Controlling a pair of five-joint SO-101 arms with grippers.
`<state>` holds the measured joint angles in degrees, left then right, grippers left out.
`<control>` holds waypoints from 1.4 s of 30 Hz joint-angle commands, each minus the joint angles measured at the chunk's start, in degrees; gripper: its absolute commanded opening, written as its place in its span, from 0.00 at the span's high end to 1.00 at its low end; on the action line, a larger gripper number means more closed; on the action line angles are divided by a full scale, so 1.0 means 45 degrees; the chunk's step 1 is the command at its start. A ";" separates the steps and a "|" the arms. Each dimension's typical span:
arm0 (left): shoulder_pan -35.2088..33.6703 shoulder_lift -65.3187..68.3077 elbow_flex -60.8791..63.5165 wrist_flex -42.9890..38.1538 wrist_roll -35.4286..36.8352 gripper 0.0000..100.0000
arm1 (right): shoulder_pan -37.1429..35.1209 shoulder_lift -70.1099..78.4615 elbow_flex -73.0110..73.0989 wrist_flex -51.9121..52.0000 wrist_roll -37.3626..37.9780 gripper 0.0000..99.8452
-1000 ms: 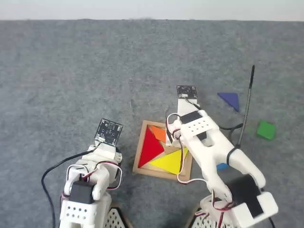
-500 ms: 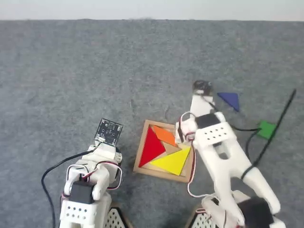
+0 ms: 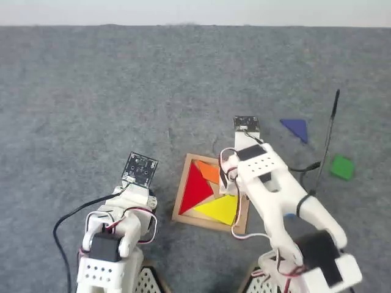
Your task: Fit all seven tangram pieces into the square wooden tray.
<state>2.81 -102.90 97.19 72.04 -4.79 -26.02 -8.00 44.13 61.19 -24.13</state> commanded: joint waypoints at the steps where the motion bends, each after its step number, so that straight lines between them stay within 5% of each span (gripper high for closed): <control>1: -0.0059 -0.0274 -0.0147 0.0059 0.0059 0.99 | 0.0264 0.1260 -0.1328 -0.0166 -0.0234 0.86; 21: -0.0059 -0.0274 -0.0147 0.0059 0.0059 0.99 | -0.1768 0.2139 -0.1934 0.0635 -0.0274 0.89; 42: -0.0059 -0.0274 -0.0147 0.0059 0.0059 0.99 | 0.0928 0.2842 -0.1875 0.0127 0.0156 0.91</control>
<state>2.81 -102.90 97.19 72.04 -4.79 -27.34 1.14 35.43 61.89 -23.96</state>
